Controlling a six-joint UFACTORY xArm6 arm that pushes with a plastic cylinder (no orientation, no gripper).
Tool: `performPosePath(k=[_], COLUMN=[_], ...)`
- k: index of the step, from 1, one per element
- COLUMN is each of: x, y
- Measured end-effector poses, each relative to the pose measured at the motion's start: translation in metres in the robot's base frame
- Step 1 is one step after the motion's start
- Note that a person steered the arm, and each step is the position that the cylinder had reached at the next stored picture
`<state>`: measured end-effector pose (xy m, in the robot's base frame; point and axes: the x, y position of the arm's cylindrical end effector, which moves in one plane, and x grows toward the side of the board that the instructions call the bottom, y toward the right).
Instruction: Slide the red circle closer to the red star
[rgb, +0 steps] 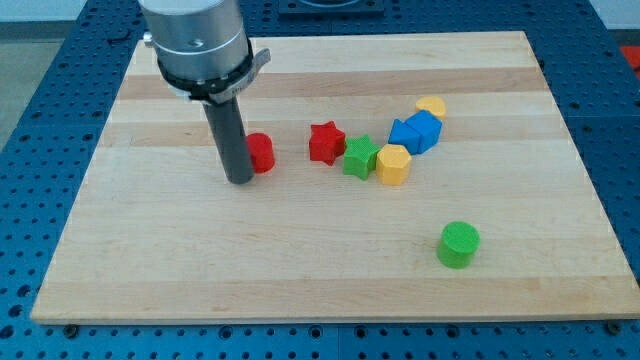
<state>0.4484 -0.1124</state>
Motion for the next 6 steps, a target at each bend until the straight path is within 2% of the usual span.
performPosePath(k=[2,4,6], x=[-0.038,-0.041,-0.057], y=[0.005,-0.015,0.005])
